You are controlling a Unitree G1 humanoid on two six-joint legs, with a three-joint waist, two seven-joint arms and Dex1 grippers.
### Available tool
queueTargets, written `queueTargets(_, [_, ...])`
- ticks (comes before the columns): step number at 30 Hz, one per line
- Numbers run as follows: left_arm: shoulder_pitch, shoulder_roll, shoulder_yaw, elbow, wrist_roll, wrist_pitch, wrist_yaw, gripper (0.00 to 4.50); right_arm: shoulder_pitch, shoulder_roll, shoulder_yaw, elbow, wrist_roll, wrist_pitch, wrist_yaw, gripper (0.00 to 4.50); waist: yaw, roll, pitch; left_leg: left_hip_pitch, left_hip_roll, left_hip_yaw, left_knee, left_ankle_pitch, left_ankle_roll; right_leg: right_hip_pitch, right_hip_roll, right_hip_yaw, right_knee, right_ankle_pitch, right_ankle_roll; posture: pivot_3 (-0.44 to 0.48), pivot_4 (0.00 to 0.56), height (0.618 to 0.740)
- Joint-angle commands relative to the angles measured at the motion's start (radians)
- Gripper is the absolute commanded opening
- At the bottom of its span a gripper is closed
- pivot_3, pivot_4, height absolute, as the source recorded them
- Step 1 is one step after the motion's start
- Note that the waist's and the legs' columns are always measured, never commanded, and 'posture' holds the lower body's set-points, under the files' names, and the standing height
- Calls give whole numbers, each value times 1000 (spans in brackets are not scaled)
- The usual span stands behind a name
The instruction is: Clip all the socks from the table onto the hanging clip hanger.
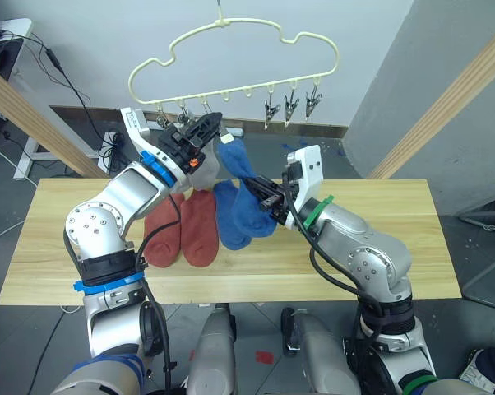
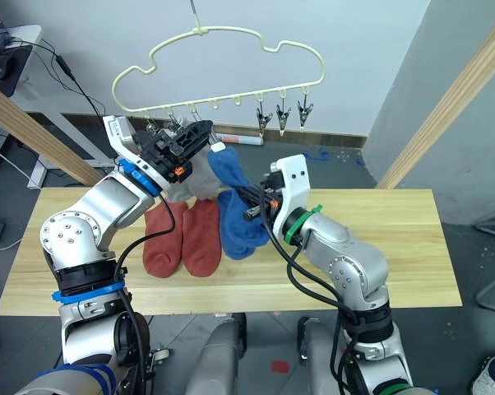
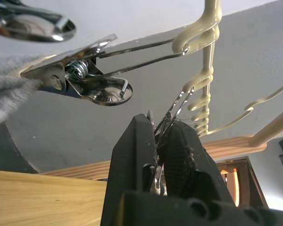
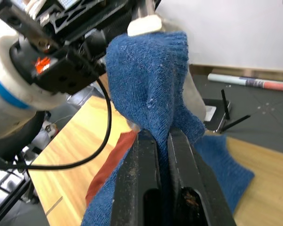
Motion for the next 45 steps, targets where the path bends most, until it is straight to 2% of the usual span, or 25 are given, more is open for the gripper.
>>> queueTargets(1, [5,3,-2,-26,-20,-3,-5,254,-29,25,11,-1,-5,-46,4,0,0,0,0,0,0,0,0,0,0,0,0,0,0,0,0,169,393,740])
queueTargets(9, [9,2,-7,-41,-7,-15,-16,254,-57,43,29,50,-32,-91,12,0,1,0,0,0,0,0,0,0,0,0,0,0,-1,0,0,172,387,740])
queueTargets(19, [17,13,3,-45,-15,-27,-18,3593,-38,19,50,53,-48,-92,26,0,4,0,0,-1,0,0,-1,0,0,0,0,0,-1,0,0,174,387,740])
queueTargets(22, [19,27,-2,-52,-6,-21,-20,4459,-44,29,49,67,-50,-96,22,0,4,0,0,-1,0,0,-1,0,0,0,0,-1,-1,0,0,174,387,740])
queueTargets(24, [30,60,-16,-68,8,3,-28,4459,-45,39,47,80,-50,-96,15,0,1,0,0,-1,0,0,-1,0,0,0,0,0,-1,0,0,168,377,740])
queueTargets(27, [120,196,-108,-207,126,44,-98,4498,-34,64,29,118,-28,-82,13,775,-4,0,0,0,1,0,-2,0,-1,-1,0,0,-1,0,0,168,370,740])
queueTargets(29, [171,252,-135,-274,186,27,-129,4498,-24,61,32,140,-44,-92,13,1480,-4,0,0,0,0,1,-4,1,-1,-2,-1,1,-1,0,0,175,368,740])
queueTargets(32, [278,329,-175,-381,352,-50,-144,4498,22,4,45,125,-93,-98,8,2498,0,0,0,-1,1,1,-5,1,-1,-3,-1,1,-1,0,-1,189,366,740])
queueTargets(34, [320,351,-187,-419,391,-71,-178,4498,51,-33,52,98,-118,-96,3,3117,6,0,0,-1,0,1,-5,1,-1,-4,-2,1,-1,-1,-1,202,369,740])
queueTargets(35, [358,371,-198,-427,402,-81,-241,4498,79,-65,57,71,-148,-108,-8,3419,12,0,0,-1,0,1,-5,1,-1,-4,-3,1,-2,-1,-1,202,369,740])
queueTargets(37, [446,410,-211,-423,415,-93,-368,4498,129,-124,74,23,-229,-145,-44,3419,20,0,0,-4,0,2,-5,1,-1,-6,-3,1,-1,-1,-1,208,372,740])
queueTargets(40, [613,462,-239,-420,573,-271,-538,4498,172,-160,68,-43,-254,-157,-48,3419,19,0,0,-8,0,5,-6,1,-1,-14,-4,4,0,-1,-1,185,386,740])
queueTargets(41, [652,469,-248,-424,627,-339,-580,4498,177,-142,39,-68,-237,-151,-64,3223,19,1,0,-10,0,6,-5,1,-1,-17,-3,4,1,-1,-1,173,390,740])
queueTargets(43, [675,445,-239,-427,654,-401,-611,4498,169,-103,-2,-100,-220,-141,-103,2805,20,1,1,-11,2,5,-6,1,-2,-18,-1,4,1,-1,-1,173,390,740])
queueTargets(45, [661,415,-228,-433,665,-442,-616,4498,136,-91,13,-110,-267,-157,-137,2100,22,1,1,-13,3,2,-6,2,-3,-21,0,2,4,-2,-3,164,395,740])
